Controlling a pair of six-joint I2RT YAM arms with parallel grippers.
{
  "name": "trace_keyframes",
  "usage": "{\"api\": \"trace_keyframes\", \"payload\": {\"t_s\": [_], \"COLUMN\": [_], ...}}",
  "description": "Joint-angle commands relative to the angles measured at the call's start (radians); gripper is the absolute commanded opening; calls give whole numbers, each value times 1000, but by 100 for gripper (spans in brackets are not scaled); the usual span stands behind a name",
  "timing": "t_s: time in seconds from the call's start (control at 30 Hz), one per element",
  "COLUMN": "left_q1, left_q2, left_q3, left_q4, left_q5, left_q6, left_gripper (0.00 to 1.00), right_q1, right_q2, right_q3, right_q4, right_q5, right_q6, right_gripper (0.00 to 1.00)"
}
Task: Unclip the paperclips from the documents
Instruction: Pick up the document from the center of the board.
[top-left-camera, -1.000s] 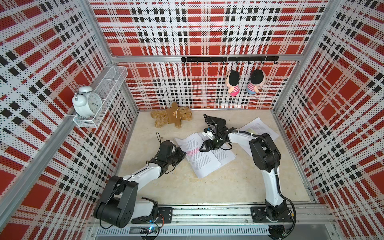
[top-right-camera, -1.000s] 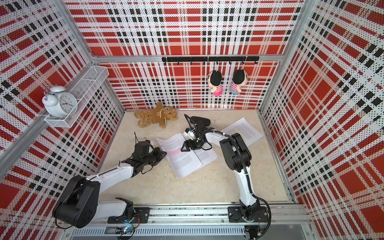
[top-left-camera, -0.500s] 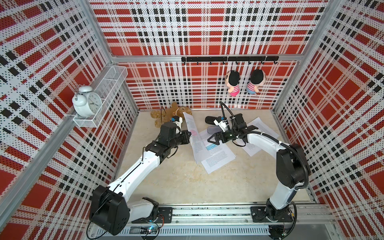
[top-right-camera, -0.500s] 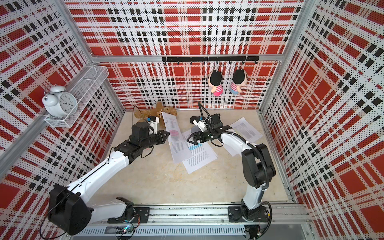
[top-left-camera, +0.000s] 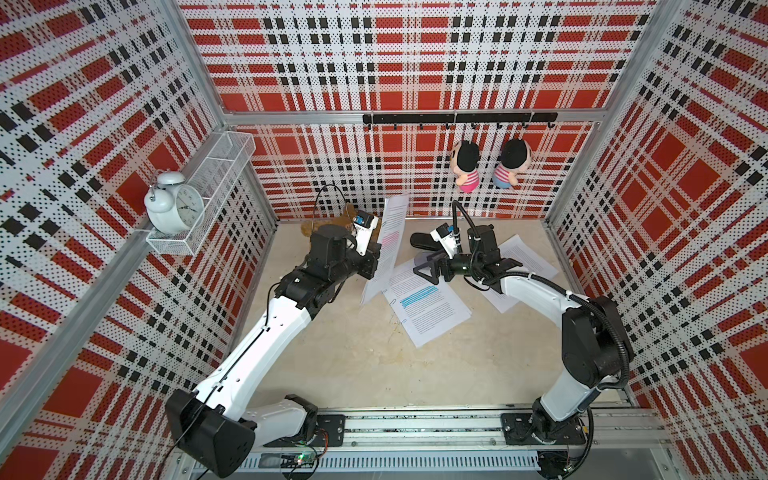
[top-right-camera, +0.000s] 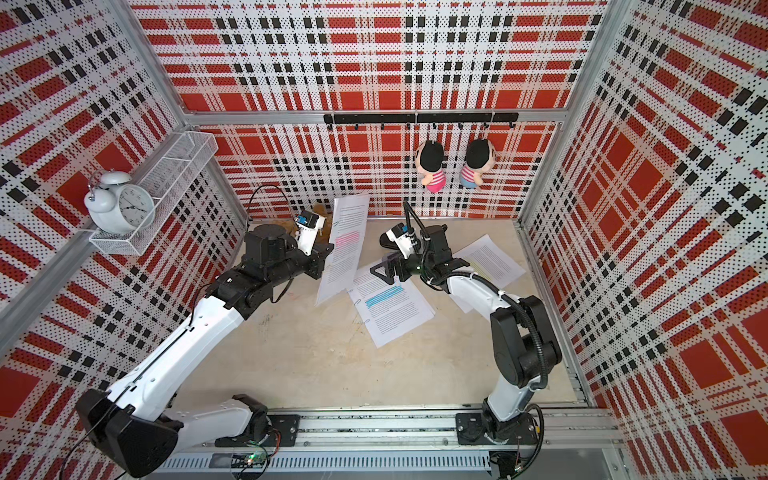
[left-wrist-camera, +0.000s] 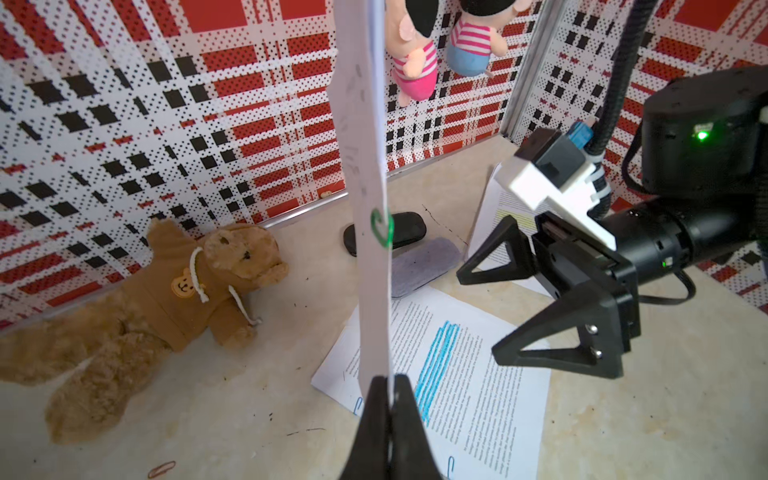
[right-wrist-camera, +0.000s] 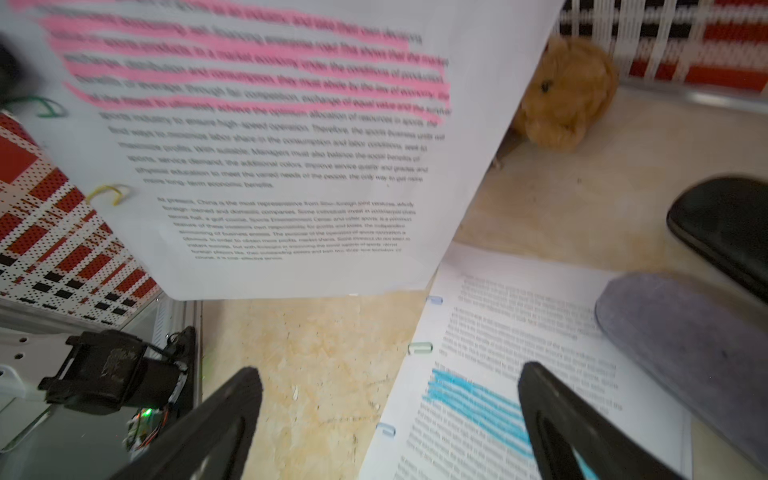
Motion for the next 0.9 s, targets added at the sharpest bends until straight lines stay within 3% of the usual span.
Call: {"api": "trace_keyframes", "payload": {"t_s": [0.0, 0.07, 0.17, 0.3, 0.53, 0.67, 0.87], "left_q1": [12, 33, 46, 61, 131, 137, 136], "left_q2": [-35, -34, -22, -21, 2, 26, 60], "left_q3": [31, 44, 66, 65, 57, 60, 48], "left_q4": [62, 94, 120, 202, 324, 346, 373], "left_q5": [91, 161, 249, 402, 612, 672, 721], "left_q6": [107, 93, 74, 35, -54, -68, -78], "left_gripper": [0, 0, 0, 0, 0, 0, 0], "right_q1": [-10, -28, -66, -101, -188, -197, -190], "right_q2": [-75, -74, -22, 33, 195, 245, 259], "right_q3": [-159, -187, -135, -112, -3, 99, 133], "right_q4": [453, 552, 594, 801, 1319, 1342, 1402], "right_q5": [-58, -45, -121, -214, -327, -364, -370], "right_q6": [13, 47, 110, 181, 621, 692, 776], "right_gripper": [100, 100, 100, 100, 100, 100, 100]}}
